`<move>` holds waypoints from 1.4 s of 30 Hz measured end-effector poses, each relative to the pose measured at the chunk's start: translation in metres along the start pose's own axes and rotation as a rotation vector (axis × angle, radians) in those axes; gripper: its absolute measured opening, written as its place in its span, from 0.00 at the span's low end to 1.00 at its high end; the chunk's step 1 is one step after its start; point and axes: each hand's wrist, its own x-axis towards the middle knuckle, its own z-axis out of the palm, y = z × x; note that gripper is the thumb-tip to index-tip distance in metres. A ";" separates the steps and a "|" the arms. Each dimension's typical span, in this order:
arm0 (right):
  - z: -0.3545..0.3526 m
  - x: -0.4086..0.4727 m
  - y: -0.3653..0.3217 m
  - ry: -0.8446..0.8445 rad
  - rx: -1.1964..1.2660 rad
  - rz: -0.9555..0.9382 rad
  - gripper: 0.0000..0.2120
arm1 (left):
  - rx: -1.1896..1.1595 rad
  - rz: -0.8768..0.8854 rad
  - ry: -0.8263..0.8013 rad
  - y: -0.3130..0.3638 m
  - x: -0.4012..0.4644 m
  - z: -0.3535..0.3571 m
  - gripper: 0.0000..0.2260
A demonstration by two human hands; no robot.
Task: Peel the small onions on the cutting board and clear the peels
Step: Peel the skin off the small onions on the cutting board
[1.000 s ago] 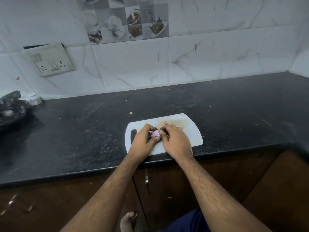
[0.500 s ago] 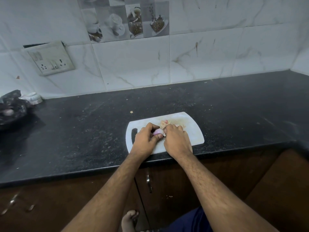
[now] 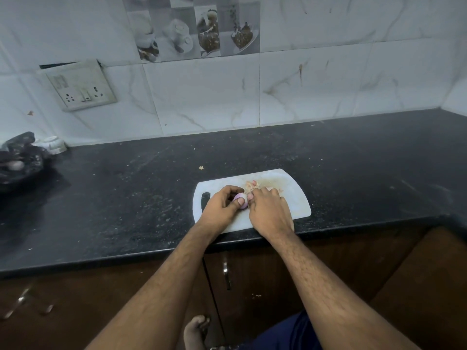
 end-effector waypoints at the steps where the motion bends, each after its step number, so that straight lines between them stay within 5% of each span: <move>1: 0.000 0.000 0.000 0.000 -0.007 -0.005 0.13 | 0.010 -0.001 -0.016 0.001 0.000 0.000 0.09; 17: 0.001 0.007 0.003 -0.020 0.131 0.135 0.16 | 0.021 0.017 0.012 0.003 -0.002 0.003 0.12; 23: 0.002 0.003 0.008 -0.019 0.162 0.083 0.14 | 0.320 0.026 -0.005 0.002 -0.001 0.006 0.24; 26: 0.000 0.003 0.005 -0.018 0.179 0.096 0.13 | 0.454 0.129 0.028 0.002 -0.001 0.007 0.15; 31: 0.001 0.003 0.005 -0.022 0.204 0.103 0.14 | 0.515 0.205 0.016 0.002 -0.001 0.009 0.16; 42: 0.009 0.006 0.009 0.100 0.344 0.186 0.10 | 0.322 0.104 0.084 0.006 -0.007 0.009 0.22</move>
